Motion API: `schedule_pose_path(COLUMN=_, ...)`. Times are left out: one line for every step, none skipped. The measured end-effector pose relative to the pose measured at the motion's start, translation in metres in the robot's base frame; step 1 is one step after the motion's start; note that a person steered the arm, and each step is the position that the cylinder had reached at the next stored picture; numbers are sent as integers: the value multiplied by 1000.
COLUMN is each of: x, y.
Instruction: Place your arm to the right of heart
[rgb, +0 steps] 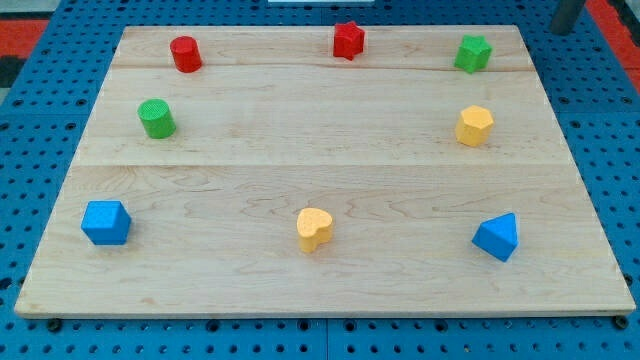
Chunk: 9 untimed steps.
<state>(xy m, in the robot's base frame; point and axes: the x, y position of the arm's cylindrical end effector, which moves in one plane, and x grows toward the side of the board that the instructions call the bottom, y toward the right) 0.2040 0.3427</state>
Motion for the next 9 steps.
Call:
schedule_pose_path(x=15, y=-2)
schedule_pose_path(x=98, y=-4)
schedule_pose_path(x=174, y=-48)
schedule_pose_path(x=213, y=-93)
schedule_pose_path(x=251, y=-107)
schedule_pose_path(x=251, y=-186)
schedule_pose_path(x=267, y=-231)
schedule_pose_path(x=331, y=-255)
schedule_pose_path(x=339, y=-293)
